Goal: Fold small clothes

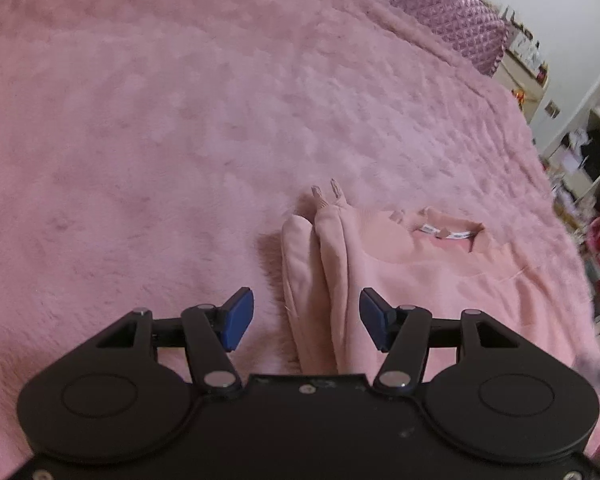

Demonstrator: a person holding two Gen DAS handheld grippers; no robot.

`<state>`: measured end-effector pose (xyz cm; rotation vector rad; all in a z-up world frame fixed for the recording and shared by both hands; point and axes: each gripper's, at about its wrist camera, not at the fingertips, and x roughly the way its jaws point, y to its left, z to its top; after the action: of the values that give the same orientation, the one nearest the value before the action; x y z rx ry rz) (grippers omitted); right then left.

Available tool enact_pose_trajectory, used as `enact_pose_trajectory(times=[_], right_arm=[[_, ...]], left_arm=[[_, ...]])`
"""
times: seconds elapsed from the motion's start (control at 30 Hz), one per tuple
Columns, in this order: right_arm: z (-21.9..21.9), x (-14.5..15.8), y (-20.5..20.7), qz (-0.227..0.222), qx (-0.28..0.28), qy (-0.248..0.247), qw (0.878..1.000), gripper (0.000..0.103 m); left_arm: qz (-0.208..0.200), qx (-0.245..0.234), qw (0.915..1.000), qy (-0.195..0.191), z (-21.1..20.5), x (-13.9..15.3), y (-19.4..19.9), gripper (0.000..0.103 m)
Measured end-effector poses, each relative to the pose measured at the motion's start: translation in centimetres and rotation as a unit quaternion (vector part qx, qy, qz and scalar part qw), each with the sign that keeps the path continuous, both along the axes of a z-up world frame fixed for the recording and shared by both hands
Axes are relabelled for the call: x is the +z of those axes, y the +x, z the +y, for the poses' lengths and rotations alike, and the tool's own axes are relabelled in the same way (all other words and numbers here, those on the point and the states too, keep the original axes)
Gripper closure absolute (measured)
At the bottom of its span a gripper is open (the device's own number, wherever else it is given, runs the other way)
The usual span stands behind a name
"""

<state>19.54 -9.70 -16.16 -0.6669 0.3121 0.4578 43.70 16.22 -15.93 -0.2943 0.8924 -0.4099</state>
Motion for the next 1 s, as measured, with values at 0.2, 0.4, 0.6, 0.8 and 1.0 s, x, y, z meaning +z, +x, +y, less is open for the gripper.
enact_pose_trajectory(times=[0.2, 0.4, 0.6, 0.8, 1.0], right_arm=[[9.2, -4.9, -1.2, -0.024, 0.019, -0.076, 0.997, 0.047], [11.1, -6.7, 1.1, -0.013, -0.008, -0.126, 0.992, 0.047], [12.1, -7.6, 2.8, -0.007, -0.022, -0.169, 0.985, 0.047], [12.8, -7.8, 3.5, -0.028, -0.042, -0.181, 0.982, 0.047], [12.7, -7.9, 3.8, -0.032, -0.044, -0.178, 0.982, 0.051]], left_arm=[[0.031, 0.013, 0.9987, -0.039, 0.9, -1.3, 0.5, 0.042], [0.053, 0.004, 0.9981, -0.03, 0.6, -2.6, 1.6, 0.042], [0.071, 0.006, 0.997, -0.03, 0.3, -3.7, 3.0, 0.041], [0.075, 0.013, 0.9951, -0.064, -0.5, -4.4, 4.7, 0.04], [0.092, 0.031, 0.9901, -0.101, -1.0, -5.4, 6.3, 0.039]])
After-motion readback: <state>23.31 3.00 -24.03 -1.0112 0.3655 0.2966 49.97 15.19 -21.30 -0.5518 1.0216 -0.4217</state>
